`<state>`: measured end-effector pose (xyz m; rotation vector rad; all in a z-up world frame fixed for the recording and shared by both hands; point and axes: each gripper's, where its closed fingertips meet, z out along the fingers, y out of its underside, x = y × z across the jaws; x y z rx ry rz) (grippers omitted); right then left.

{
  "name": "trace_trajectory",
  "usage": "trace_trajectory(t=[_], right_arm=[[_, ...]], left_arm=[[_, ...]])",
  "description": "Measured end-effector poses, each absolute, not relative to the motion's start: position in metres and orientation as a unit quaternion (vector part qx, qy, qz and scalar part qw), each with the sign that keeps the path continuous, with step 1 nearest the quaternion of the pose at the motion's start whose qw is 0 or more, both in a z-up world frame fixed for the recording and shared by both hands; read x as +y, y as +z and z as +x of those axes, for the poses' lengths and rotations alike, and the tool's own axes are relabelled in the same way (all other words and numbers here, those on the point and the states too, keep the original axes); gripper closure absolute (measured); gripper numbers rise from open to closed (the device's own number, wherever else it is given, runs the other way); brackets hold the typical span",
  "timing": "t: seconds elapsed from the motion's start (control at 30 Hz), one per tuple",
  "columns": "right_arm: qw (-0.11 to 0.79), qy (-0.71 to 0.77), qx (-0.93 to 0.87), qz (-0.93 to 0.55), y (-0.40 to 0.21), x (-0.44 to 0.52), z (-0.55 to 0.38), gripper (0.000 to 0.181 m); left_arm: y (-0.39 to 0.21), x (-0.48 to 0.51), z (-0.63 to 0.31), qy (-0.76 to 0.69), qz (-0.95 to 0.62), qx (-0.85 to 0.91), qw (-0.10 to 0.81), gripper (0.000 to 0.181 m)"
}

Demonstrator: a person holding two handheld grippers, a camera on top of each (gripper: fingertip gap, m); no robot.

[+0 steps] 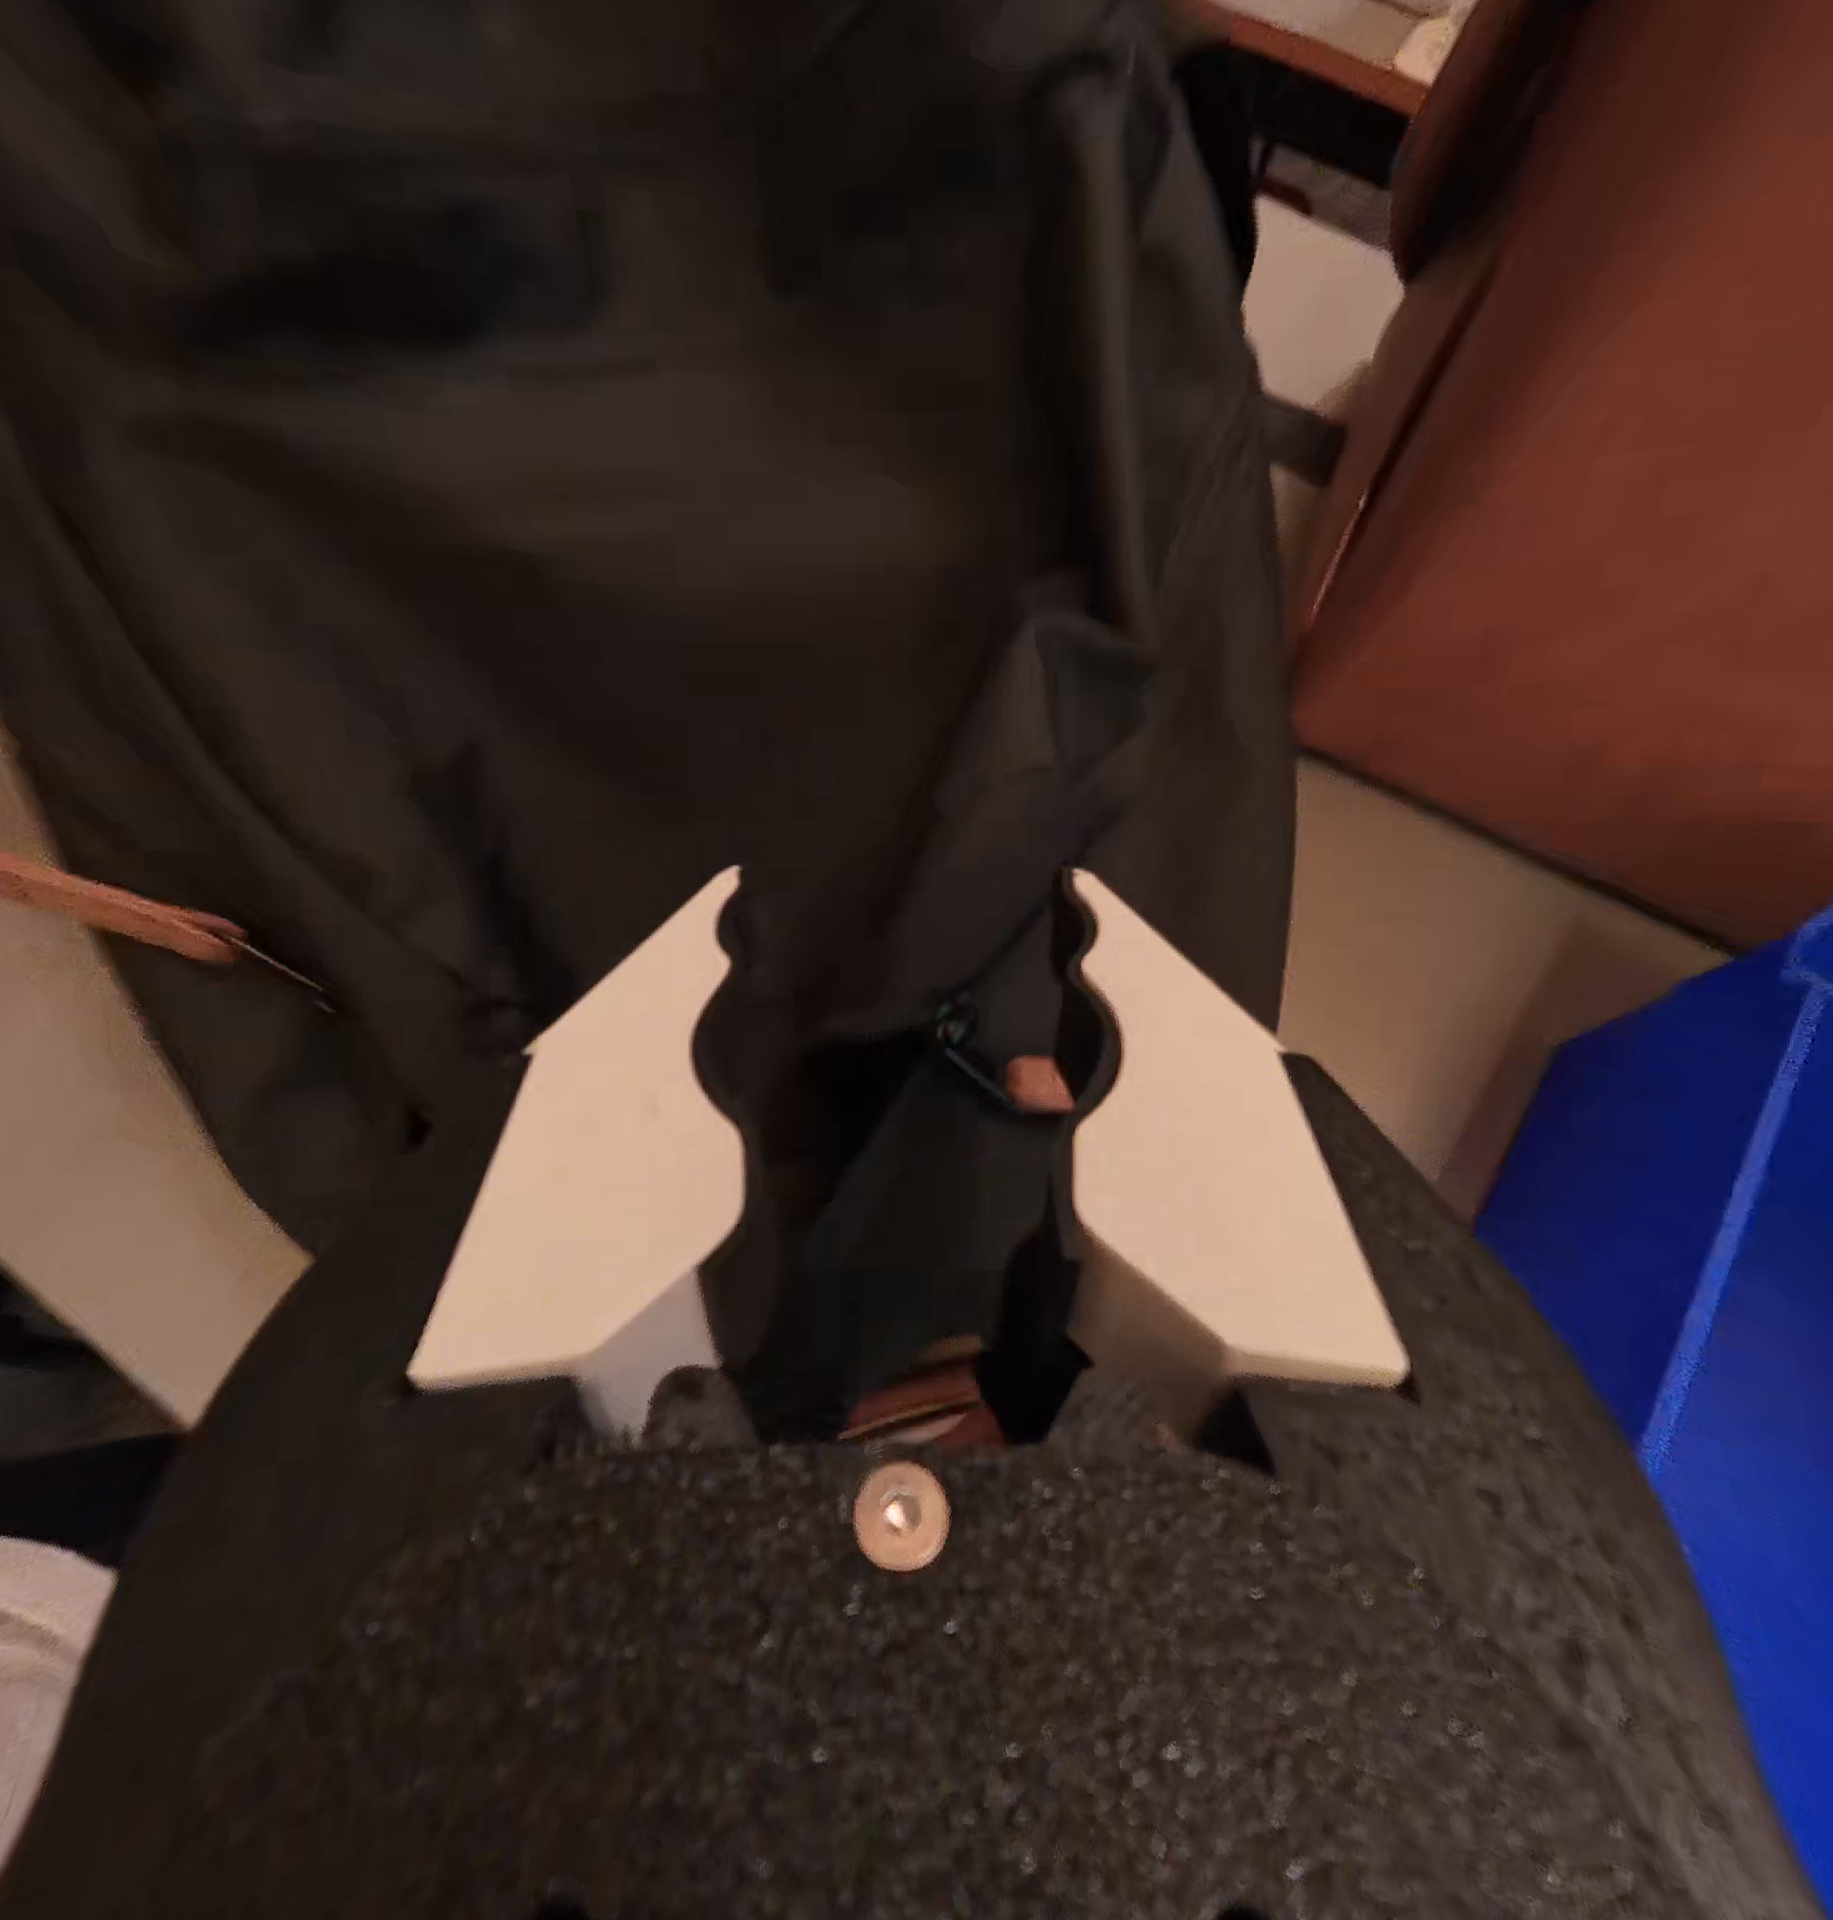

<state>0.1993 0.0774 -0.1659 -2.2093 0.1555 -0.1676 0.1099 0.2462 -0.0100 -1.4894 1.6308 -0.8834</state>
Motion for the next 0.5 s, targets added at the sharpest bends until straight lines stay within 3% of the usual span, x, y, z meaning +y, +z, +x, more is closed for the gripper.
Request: trace_trajectory(t=[0.2,0.3,0.4,0.5], right_arm=[[0.303,-0.146,0.086,-0.938,-0.244,0.054,0.227,0.172],[0.284,-0.124,0.106,-0.945,-0.260,0.049,0.226,0.173],[0.291,-0.126,0.112,-0.942,-0.281,0.054,0.231,0.173],[0.298,-0.111,0.122,-0.940,-0.282,0.054,0.232,0.173]], left_arm=[[-0.069,0.195,0.167,-0.266,-0.544,0.757,0.245,0.138],[-0.102,0.140,0.154,-0.269,-0.498,0.797,0.211,0.148],[-0.154,0.098,0.141,-0.284,-0.520,0.791,0.153,0.174],[-0.219,0.092,0.131,-0.230,-0.580,0.768,0.143,0.180]])
